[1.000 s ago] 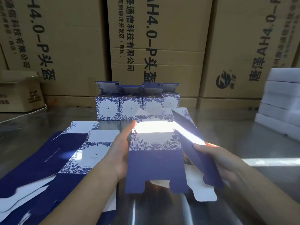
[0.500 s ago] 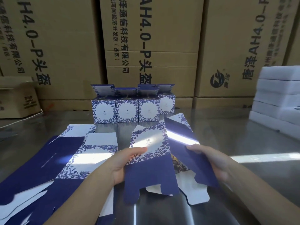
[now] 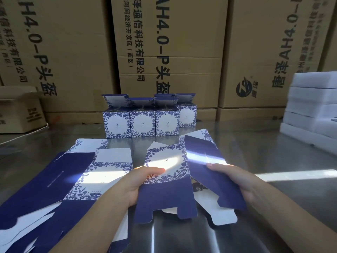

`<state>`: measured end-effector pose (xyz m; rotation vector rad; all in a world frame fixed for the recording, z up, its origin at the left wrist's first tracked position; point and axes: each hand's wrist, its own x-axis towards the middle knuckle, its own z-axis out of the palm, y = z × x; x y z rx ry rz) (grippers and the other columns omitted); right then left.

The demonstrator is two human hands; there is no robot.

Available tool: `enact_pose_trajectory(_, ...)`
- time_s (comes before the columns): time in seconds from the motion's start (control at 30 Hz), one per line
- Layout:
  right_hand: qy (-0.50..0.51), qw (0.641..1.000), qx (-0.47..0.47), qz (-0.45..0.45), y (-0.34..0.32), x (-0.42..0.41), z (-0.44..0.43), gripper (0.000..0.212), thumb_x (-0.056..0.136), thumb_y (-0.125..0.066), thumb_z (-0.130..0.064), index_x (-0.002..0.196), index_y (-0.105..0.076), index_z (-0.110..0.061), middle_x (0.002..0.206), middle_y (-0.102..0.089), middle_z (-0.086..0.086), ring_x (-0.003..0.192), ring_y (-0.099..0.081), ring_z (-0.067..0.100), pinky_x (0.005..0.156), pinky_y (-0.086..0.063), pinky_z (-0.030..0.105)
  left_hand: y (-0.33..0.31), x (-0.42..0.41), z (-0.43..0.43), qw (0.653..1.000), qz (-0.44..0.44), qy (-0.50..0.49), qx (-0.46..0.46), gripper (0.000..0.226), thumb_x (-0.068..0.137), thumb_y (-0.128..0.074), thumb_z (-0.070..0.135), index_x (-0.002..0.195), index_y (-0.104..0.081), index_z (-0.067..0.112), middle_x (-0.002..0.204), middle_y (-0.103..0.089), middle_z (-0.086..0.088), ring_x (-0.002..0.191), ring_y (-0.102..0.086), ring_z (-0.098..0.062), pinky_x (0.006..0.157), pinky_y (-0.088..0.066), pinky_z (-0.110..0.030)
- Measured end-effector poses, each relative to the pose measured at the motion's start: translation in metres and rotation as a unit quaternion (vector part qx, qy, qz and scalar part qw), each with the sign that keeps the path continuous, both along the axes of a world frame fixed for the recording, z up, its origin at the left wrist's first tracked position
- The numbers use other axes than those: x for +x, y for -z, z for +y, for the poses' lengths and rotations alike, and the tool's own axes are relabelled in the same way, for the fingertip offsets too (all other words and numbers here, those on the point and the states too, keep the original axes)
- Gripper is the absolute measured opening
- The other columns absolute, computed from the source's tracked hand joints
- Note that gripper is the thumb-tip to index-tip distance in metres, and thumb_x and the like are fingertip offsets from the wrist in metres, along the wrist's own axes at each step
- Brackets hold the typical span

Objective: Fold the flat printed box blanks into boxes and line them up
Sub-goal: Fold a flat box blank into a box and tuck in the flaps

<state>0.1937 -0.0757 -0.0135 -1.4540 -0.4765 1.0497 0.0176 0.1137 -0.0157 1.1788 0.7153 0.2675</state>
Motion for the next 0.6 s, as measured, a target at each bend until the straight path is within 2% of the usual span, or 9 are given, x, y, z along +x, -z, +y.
enact_pose_trajectory(0.17, 0.009, 1.0, 0.0, -0.02, 0.0015, -0.0013, -0.0009, 0.043, 0.049, -0.084, -0.031, 0.087, -0.074, -0.013, 0.086, -0.074, 0.012, 0.059, -0.068, 0.025, 0.049, -0.051, 0.032, 0.0003, 0.0001, 0.0012, 1.0, 0.017, -0.004, 0.009, 0.021, 0.075, -0.072, 0.007, 0.094, -0.064, 0.007, 0.092, -0.061, -0.018, 0.057, -0.061, -0.03, 0.059, -0.054, -0.037)
enact_pose_trajectory(0.37, 0.026, 0.998, 0.002, -0.053, 0.0019, -0.0023, 0.0001, 0.057, 0.052, -0.084, -0.028, 0.105, -0.069, -0.014, 0.097, -0.073, 0.014, 0.071, -0.071, 0.03, 0.054, -0.053, 0.037, 0.0023, 0.0017, 0.0018, 0.999, 0.025, -0.008, 0.033, 0.019, 0.075, -0.072, 0.004, 0.093, -0.066, 0.004, 0.1, -0.061, -0.021, 0.061, -0.06, -0.032, 0.059, -0.054, -0.037)
enact_pose_trajectory(0.6, 0.063, 0.996, 0.02, -0.065, 0.0036, -0.0043, -0.0007, 0.045, 0.063, -0.082, -0.02, 0.105, -0.066, -0.015, 0.09, -0.074, 0.013, 0.066, -0.071, 0.028, 0.05, -0.052, 0.033, 0.0033, 0.0029, 0.0014, 0.997, 0.038, -0.036, 0.064, 0.016, 0.074, -0.072, 0.003, 0.089, -0.066, 0.003, 0.092, -0.063, -0.02, 0.049, -0.06, -0.029, 0.049, -0.054, -0.033)
